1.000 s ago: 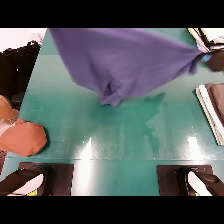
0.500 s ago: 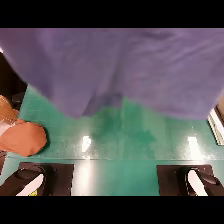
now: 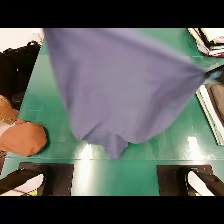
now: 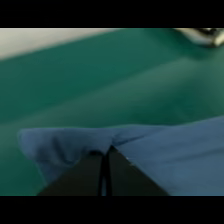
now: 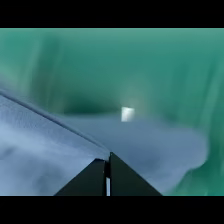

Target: Fold the shirts.

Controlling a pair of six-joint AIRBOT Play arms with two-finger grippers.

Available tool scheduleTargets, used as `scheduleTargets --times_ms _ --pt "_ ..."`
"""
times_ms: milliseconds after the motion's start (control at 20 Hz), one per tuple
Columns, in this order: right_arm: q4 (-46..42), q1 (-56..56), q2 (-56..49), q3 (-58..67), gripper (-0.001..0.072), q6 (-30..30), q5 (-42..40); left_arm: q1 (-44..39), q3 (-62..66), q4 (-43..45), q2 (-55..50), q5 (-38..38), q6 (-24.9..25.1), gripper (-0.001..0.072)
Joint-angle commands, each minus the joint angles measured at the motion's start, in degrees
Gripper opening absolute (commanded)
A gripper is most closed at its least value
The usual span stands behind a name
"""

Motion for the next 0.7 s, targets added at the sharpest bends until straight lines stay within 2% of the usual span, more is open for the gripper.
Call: scheduleTargets --times_ms 0,100,200,400,450,500,550,600,650 --pt "-4.3 10.5 -8.2 -9.9 0.0014 2.2 -11.9 0.0 -3.3 -0.2 -13.4 -6.6 -0.3 0.0024" --pt "-4.2 14.1 -14.6 -10.9 0.0014 2.3 -20.7 0.0 -3.6 -0.2 -21.1 -2.8 -0.2 0.0024" --pt "-4.2 15.8 -20.6 -8.6 0.0014 2.3 -25.5 0.0 -3.6 0.2 -26.5 3.4 -0.1 0.0024" --pt "-4.2 15.7 -30.5 0.7 0.0014 2.3 -26.8 0.0 -3.6 0.3 -29.9 14.6 -0.7 0.0027" --pt "-4.1 15.6 -32.3 3.0 0.0016 2.3 -26.2 0.0 -3.6 0.5 -29.9 15.5 -1.6 0.0149" --pt "-4.2 15.5 -34.1 5.2 0.0082 2.3 -25.2 0.0 -3.6 0.5 -29.9 15.6 -2.6 0.0400" --pt "-4.1 15.3 -35.5 7.3 0.0278 2.3 -24.2 0.0 -3.6 1.0 -29.9 14.7 -3.1 0.0495" --pt "-4.1 15.0 -36.6 9.5 0.0433 2.2 -22.4 0.0 -3.5 1.9 -29.8 13.1 -3.1 0.0491" --pt "-4.2 14.6 -37.2 11.3 0.0450 2.2 -20.6 0.3 -3.1 2.9 -29.6 10.5 -3.1 0.0491"
